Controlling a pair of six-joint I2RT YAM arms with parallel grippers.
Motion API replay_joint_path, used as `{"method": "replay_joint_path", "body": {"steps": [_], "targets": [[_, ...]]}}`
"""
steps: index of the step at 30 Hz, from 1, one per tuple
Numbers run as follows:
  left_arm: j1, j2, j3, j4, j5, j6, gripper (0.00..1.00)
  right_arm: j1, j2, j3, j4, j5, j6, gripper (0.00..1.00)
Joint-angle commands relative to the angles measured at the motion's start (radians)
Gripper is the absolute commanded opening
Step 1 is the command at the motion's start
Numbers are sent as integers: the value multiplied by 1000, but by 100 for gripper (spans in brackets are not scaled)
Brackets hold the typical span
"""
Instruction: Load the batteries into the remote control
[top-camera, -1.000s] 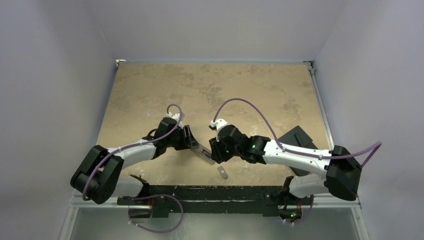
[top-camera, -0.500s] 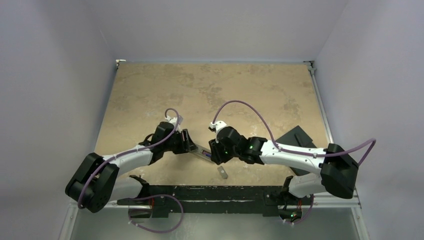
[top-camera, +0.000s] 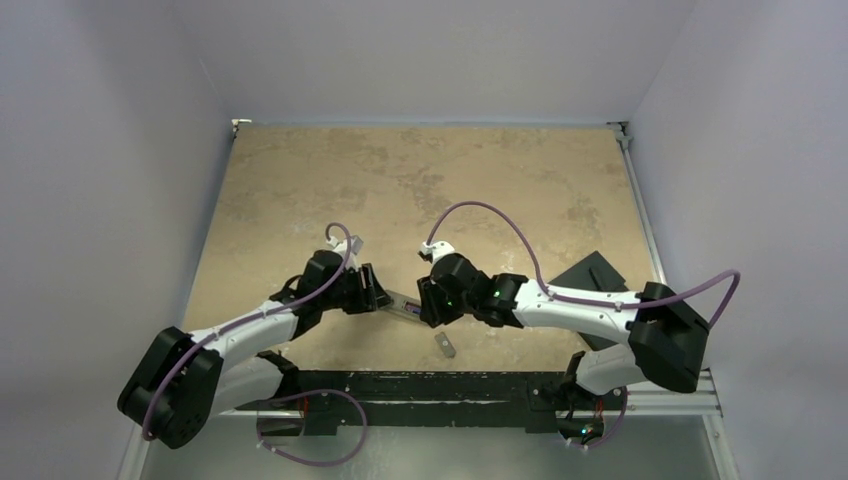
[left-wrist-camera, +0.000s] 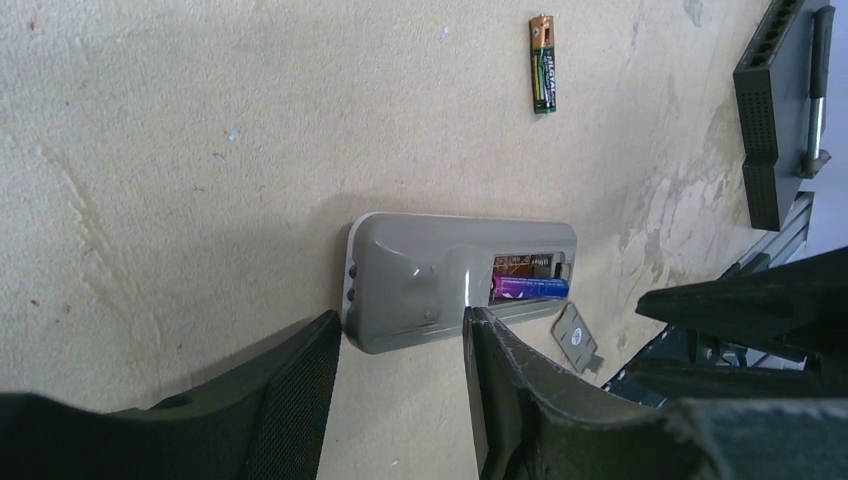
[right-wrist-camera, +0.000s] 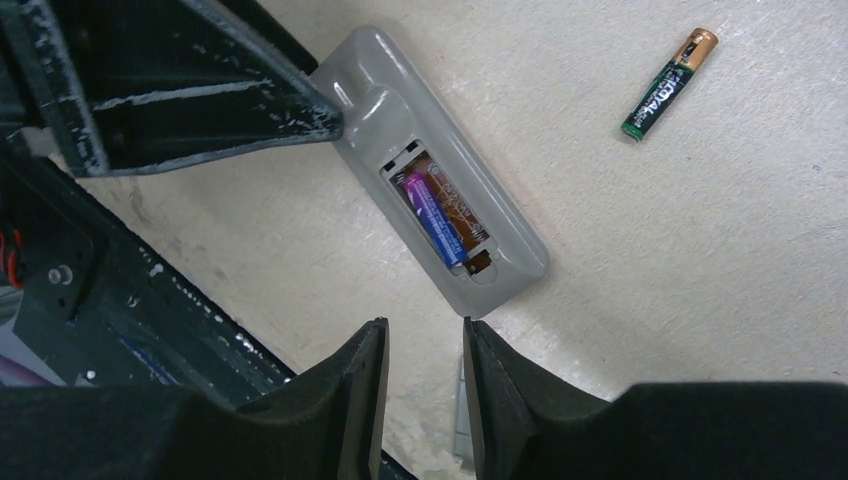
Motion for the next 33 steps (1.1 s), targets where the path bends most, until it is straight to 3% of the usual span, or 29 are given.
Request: {"method": "replay_joint_path", "body": {"steps": [1,14,22,33], "targets": [[-6,-41,-12,-5,11,5,47,-8,17,9,33,49,53,40],[-5,-6,39,-42,-64,48,47,-11,46,19,47,58,97,40],[-6,71,68,9,-45,63,47,-12,80,34,40,90,145,38],[-7,58,65,9,-26,65,40,-14,122,49,56,95,186,33]]}}
